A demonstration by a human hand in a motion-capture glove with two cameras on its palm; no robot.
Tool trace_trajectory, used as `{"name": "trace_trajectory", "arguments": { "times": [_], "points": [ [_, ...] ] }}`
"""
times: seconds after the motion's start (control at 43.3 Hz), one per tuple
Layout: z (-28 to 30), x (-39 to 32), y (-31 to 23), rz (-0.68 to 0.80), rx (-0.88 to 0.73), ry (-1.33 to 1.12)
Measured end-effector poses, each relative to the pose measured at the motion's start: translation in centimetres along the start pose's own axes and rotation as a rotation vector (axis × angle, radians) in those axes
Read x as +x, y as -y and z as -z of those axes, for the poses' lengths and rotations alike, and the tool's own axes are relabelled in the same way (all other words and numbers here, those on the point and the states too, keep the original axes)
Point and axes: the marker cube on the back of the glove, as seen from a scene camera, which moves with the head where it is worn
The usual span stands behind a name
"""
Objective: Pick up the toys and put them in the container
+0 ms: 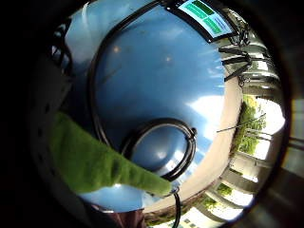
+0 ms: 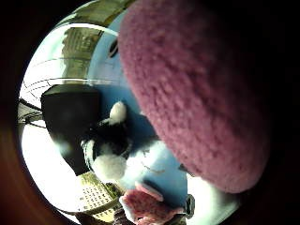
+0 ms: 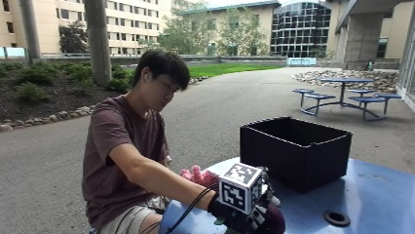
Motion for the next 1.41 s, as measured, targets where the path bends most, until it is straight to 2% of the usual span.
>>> {"name": "trace_trajectory", "arguments": {
  "times": [0.162,0.3,0.508,0.647,0.762,0.878,0.993,1.155,1.294,1.409],
  "points": [
    [2.7,-1.4,1.1,0.018,0.001,0.087],
    [9.1,-5.1,1.1,0.071,0.044,0.105],
    [20.8,-16.0,-2.0,0.306,0.171,0.041],
    [24.4,-23.8,-4.8,0.474,0.209,-0.070],
    [24.8,-29.2,-6.6,0.622,0.256,-0.136],
    [23.5,-35.3,-7.4,0.591,0.280,-0.043],
    [20.0,-40.8,-8.5,0.757,0.236,-0.110],
    [17.8,-43.9,-8.1,0.779,0.213,-0.121],
    [15.8,-44.7,-8.3,0.739,-0.048,-0.257],
    [16.2,-42.3,-7.5,0.735,-0.065,-0.299]
  ]
}}
